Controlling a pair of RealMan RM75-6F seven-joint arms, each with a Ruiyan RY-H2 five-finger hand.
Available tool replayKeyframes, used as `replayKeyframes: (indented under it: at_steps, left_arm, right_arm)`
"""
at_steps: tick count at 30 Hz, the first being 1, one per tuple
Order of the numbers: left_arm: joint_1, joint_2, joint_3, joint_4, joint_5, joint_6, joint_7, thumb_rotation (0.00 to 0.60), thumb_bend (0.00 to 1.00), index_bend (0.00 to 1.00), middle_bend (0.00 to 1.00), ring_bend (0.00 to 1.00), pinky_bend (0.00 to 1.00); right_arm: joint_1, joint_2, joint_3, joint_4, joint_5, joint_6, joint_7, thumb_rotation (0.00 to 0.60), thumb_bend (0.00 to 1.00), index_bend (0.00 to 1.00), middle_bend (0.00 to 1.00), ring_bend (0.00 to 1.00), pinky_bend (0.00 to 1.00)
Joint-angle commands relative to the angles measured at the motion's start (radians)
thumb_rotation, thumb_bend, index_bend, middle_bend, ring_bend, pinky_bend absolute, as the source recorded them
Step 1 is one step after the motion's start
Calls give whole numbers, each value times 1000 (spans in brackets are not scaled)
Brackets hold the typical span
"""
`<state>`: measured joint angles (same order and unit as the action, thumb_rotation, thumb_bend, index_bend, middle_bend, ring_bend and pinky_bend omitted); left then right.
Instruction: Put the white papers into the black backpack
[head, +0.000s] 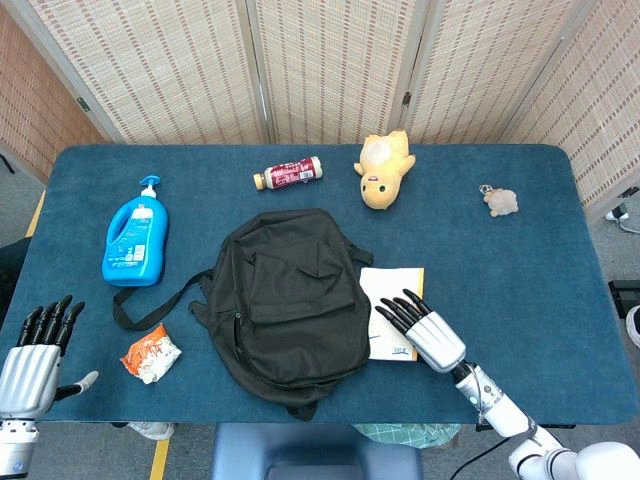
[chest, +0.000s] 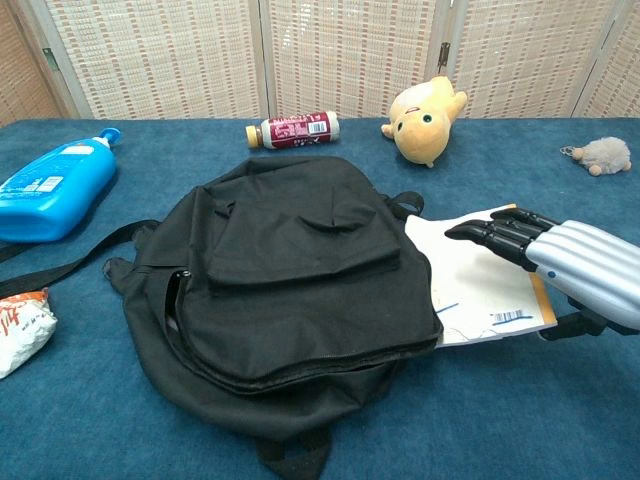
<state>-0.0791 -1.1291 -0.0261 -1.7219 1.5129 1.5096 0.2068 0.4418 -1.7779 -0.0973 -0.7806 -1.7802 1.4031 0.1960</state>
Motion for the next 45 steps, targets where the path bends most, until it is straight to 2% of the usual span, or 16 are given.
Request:
replayKeyframes:
  at_steps: [1,6,8,16,25,35,45]
  left_arm:
    - [0,1,0,0,-1,-2,-1,600,121,54,57,50,1]
    - [-7,-1,-3,-3,0,-10,5,600,121,55,57,50,1]
    - [-9,-1,-3,-4,0,-13,6,600,121,55,57,49,1]
    - [-11,0,-3,-10,-5,-20,11,600,121,55,57,48,0]
    - [-15,1,-4,-15,-5,-24,16,600,121,55,57,47,0]
    - [-20,6,-5,-18,1,-28,16,600,121,55,57,44,0]
    - [-56,28,-14,-20,41,-50,-10,600,122,61,57,43,0]
  right_arm:
    - [-5,14,5,-31,13,2,6,600,533,108,110,135,63]
    - [-10,22,9,-56,16,23,10,600,524,233,106,132,62]
    - [-12,21,11,-58,18,26,14,600,480,294,125,137,62]
    - [-16,15,16,-57,22,42,23,600,359,427,206,158,62]
    - [-21,6,22,-37,36,33,11,600,358,562,285,190,71]
    - [-22,-5,21,12,39,30,-13,600,359,632,309,206,79]
    - [-64,-32,64,124,66,146,-9,600,358,754,381,254,105]
